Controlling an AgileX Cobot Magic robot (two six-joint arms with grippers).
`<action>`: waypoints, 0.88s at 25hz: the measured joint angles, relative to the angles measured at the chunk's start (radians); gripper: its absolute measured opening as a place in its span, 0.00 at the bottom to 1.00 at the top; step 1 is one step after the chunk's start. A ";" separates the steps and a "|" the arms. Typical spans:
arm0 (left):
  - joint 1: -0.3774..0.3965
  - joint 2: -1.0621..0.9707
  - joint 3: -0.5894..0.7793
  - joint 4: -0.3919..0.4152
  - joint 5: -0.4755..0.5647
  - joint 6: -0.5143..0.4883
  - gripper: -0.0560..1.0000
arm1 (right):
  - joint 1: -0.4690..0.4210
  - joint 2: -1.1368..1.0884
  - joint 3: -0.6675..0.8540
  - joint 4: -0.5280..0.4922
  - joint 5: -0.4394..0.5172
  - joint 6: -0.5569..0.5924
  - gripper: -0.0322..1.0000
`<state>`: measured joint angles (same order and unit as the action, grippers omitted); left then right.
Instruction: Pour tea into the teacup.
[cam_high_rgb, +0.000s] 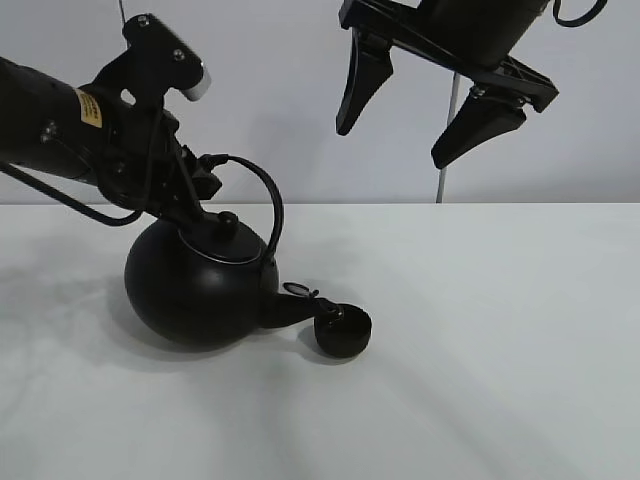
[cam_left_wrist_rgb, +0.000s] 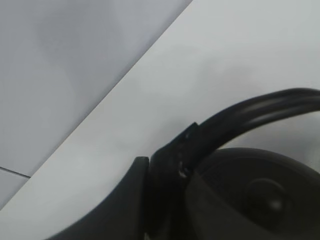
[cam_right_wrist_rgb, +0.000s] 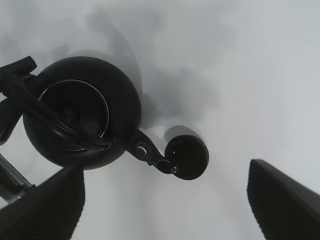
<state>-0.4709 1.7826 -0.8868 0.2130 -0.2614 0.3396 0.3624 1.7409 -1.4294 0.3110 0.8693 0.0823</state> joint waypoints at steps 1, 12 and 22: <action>0.000 0.000 0.000 0.000 0.000 -0.004 0.16 | 0.000 0.000 0.000 0.000 0.000 0.000 0.62; 0.000 0.000 0.001 0.000 -0.028 -0.133 0.16 | 0.000 0.000 0.000 0.005 0.001 0.000 0.62; 0.019 -0.006 0.185 -0.065 -0.325 -0.247 0.16 | 0.000 0.000 0.000 0.015 0.020 0.000 0.62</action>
<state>-0.4517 1.7765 -0.7022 0.1482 -0.5868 0.0929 0.3624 1.7409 -1.4294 0.3263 0.8892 0.0823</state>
